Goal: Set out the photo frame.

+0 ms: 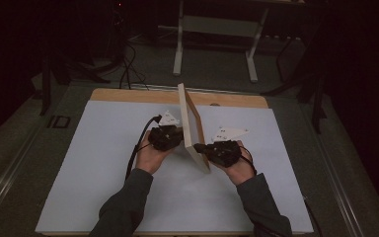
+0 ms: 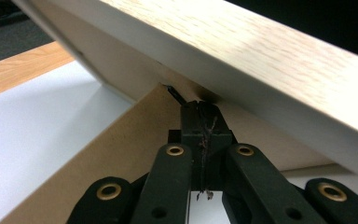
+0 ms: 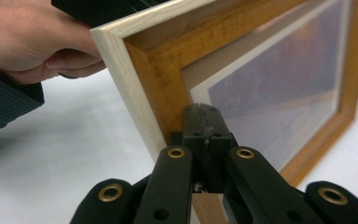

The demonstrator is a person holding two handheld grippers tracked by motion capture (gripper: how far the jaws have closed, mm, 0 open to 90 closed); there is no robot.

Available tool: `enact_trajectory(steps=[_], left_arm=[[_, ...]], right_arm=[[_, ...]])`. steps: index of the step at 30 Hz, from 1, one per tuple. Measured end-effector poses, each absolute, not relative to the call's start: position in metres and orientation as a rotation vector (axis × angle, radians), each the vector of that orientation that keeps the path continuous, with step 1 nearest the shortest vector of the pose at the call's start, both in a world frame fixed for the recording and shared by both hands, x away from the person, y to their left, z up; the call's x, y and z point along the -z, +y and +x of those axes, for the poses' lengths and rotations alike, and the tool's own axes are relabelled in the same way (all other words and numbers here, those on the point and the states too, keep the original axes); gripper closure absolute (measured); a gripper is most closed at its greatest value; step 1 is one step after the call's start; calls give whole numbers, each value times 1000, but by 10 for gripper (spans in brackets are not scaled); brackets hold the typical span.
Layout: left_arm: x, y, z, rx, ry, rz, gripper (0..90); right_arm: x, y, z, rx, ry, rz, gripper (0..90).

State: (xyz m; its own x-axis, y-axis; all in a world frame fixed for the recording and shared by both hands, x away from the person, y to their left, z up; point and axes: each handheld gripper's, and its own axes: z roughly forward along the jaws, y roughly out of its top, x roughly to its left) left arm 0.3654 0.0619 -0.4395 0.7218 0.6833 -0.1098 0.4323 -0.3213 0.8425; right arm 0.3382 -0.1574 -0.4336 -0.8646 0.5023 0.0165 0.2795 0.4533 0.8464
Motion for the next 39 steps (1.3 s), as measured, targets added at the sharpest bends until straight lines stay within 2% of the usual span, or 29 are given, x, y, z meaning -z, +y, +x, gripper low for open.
enact_trajectory(steps=[33, 39], left_arm=[[450, 80, 370, -125, 784, 1894, 900], [451, 80, 371, -129, 776, 1891, 900]], right_arm=[[435, -138, 337, -1380, 2479, 666, 900], [435, -137, 337, -1383, 2480, 666, 900]])
